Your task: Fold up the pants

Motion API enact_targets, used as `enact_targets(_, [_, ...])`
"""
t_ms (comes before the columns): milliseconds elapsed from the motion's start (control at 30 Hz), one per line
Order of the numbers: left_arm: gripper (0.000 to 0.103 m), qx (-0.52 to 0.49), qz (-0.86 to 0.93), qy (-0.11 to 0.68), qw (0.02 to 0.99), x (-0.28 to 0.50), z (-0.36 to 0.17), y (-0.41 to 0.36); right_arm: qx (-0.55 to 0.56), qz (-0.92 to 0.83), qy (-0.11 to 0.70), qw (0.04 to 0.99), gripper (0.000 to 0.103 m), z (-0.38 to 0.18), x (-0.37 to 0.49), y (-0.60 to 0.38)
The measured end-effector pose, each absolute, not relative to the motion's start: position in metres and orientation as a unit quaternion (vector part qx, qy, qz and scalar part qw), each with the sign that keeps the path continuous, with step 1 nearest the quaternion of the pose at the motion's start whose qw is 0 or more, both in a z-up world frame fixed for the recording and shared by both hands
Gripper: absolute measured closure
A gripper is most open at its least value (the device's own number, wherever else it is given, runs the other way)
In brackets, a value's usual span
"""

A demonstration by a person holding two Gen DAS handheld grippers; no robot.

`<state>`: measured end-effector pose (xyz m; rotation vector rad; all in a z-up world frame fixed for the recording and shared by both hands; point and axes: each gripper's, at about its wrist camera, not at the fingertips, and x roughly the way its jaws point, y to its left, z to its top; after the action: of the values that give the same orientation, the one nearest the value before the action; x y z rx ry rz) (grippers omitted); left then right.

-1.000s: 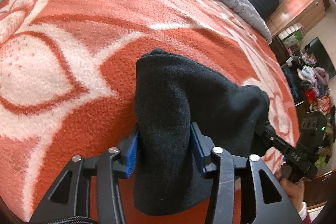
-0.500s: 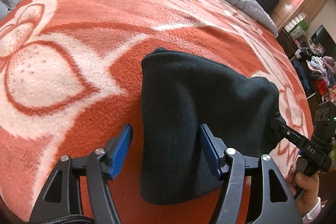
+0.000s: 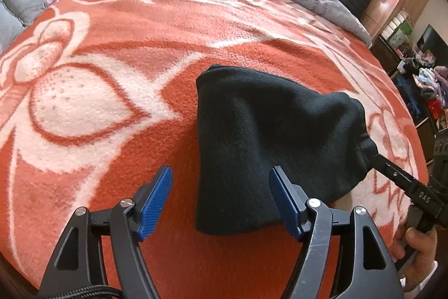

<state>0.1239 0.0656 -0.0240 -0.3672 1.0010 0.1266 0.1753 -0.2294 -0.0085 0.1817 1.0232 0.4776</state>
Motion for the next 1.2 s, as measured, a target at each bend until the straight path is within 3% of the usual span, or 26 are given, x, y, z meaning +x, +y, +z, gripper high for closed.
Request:
enact_targets(333, [0.025,-0.138,0.074,0.454,0.877,0.097,-0.003,0.047,0.025,0.259,0.438,0.861,0.016,0.015,0.136,-0.205])
enact_targets(1200, [0.021,-0.067,0.123,0.397,0.907,0.061,0.003,0.015,-0.027,0.266,0.396,0.879,0.014,0.012,0.094,-0.186])
